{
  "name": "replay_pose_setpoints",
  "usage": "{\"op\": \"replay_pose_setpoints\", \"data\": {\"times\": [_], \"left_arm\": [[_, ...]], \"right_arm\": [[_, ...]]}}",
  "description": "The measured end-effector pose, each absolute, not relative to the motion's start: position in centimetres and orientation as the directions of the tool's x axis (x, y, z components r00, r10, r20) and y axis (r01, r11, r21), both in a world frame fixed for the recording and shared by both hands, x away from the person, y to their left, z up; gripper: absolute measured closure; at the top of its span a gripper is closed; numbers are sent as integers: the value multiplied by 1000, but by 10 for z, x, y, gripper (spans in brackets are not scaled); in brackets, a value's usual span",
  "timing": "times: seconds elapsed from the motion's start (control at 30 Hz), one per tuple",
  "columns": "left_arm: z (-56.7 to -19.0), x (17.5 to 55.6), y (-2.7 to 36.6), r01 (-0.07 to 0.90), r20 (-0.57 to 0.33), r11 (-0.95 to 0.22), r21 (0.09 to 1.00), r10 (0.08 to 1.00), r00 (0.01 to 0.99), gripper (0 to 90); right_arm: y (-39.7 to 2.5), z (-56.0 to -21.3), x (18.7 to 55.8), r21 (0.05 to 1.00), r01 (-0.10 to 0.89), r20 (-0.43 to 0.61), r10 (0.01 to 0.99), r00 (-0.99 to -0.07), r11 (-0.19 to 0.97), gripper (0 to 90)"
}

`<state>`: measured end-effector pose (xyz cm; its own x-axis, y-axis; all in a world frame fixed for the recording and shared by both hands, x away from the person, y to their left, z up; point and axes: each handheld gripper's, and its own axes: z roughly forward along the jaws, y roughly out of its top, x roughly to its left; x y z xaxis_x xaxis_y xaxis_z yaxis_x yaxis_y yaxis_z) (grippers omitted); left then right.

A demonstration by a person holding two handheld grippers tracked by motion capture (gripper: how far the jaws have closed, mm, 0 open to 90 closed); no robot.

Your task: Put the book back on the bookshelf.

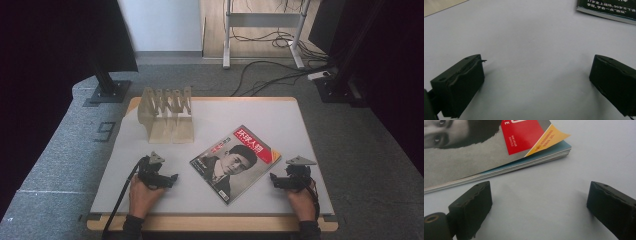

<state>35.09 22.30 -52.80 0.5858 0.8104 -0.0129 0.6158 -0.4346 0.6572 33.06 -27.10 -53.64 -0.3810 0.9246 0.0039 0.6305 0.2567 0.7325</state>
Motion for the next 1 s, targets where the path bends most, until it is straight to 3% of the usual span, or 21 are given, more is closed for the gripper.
{"op": "replay_pose_setpoints", "data": {"times": [0.4, 0.53, 0.8, 1.0], "left_arm": [[-527, 352, 224, 608, -16, -447, 656, 797, 603, 0], [-521, 354, 222, 601, -82, -437, 669, 760, 645, 0], [-501, 368, 189, 520, -69, -486, 703, 681, 729, 5], [-500, 390, 151, 488, -57, -556, 672, 619, 783, 15]], "right_arm": [[-271, -536, 331, 734, 630, 6, 924, -382, 255, 55], [-272, -536, 331, 734, 628, 15, 919, -394, 257, 47], [-274, -529, 332, 752, 611, 50, 903, -427, 248, 32], [-267, -522, 343, 753, 596, 46, 882, -470, 278, 52]]}}
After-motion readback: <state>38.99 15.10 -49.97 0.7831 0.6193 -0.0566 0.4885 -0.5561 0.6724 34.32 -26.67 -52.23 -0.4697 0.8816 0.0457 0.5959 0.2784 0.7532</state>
